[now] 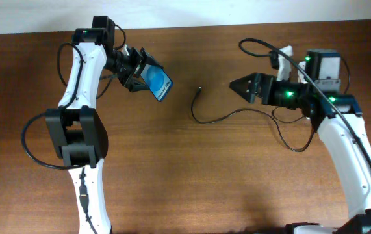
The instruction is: Plug charger to phone and switch on socket
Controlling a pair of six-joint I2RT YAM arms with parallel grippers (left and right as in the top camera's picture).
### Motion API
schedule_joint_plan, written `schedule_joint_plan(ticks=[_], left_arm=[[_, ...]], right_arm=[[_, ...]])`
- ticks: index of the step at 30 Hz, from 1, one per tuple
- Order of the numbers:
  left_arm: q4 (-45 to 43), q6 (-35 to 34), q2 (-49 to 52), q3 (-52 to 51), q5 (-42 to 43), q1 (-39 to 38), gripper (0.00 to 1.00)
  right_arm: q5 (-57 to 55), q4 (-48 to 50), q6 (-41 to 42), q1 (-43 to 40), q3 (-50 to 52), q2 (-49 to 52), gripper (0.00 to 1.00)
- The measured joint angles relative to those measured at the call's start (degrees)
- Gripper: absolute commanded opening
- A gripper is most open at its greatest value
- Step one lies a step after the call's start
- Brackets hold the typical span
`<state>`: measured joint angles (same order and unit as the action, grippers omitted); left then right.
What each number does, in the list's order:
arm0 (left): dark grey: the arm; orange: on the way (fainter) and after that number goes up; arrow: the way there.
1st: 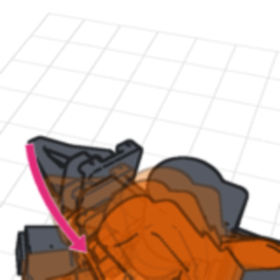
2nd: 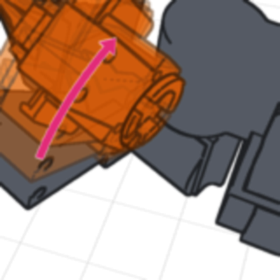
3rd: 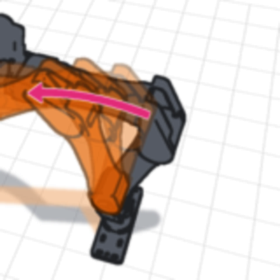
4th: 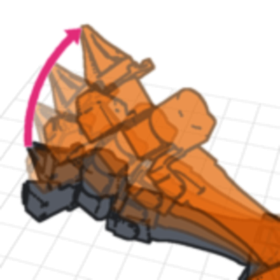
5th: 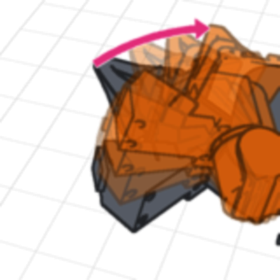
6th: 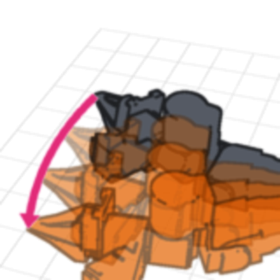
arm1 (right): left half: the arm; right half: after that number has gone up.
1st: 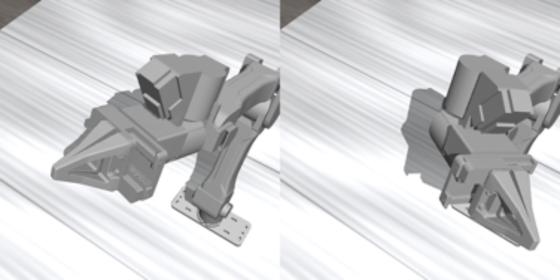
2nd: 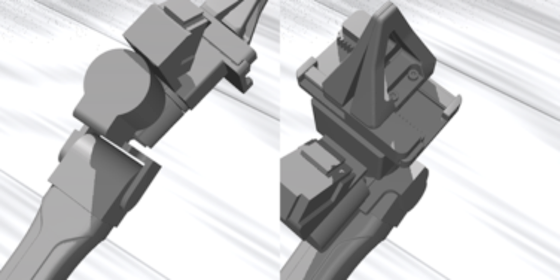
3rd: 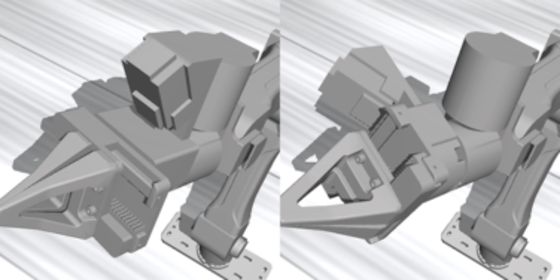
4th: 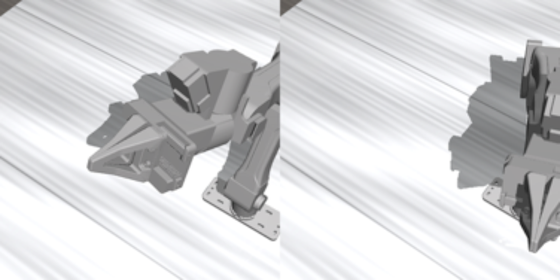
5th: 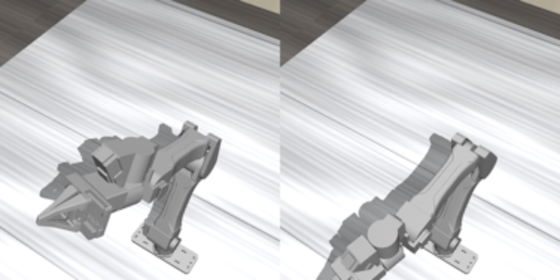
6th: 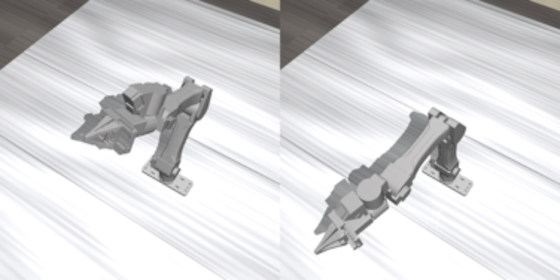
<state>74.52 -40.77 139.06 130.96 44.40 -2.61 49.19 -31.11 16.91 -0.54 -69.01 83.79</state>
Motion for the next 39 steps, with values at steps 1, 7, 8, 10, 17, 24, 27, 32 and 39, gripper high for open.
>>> schedule_joint_plan(ticks=[1, 7, 8, 10, 17, 24, 27, 32, 39], left_arm=[[0.28, -0.94, 0.0, 0.0, 0.55, 0.0, 0.3], [1.57, -10.82, 0.0, 0.0, 13.73, 0.0, 0.23], [1.55, -12.22, 0.0, 0.0, 17.29, 0.0, 0.18], [1.57, -13.77, 0.0, 0.0, 23.06, 0.0, 0.16], [1.55, -16.06, 0.0, 0.0, 35.76, 0.02, 0.21], [1.55, -16.06, 0.0, 0.0, 24.94, -0.85, 0.15], [1.55, -17.4, 0.0, 0.0, 11.78, -3.3, 0.14], [1.42, -21.42, 0.0, 0.0, 3.28, -8.83, 0.16], [1.36, -24.28, 0.0, 0.0, 1.95, -10.73, 0.18]], right_arm=[[-0.37, 0.2, 0.98, 1.03, 0.0, 0.2, 1.0], [-4.76, 1.68, 6.97, 2.36, 0.0, 0.17, 0.99], [-5.22, 1.88, 7.32, 2.36, 0.0, 0.17, 0.99], [-5.66, 2.01, 7.82, 2.36, 0.0, 0.17, 0.98], [-5.86, 2.03, 8.41, 2.36, 0.0, 0.17, 0.98], [-7.32, 2.91, 8.41, 2.75, 0.0, 0.17, 0.99], [-13.97, 3.96, 10.45, 7.65, 0.0, 0.17, 0.95], [-25.29, 8.02, 17.64, 17.51, 0.0, 1.29, 0.76], [-30.16, 10.25, 25.4, 22.29, -0.09, 10.14, 0.62]])
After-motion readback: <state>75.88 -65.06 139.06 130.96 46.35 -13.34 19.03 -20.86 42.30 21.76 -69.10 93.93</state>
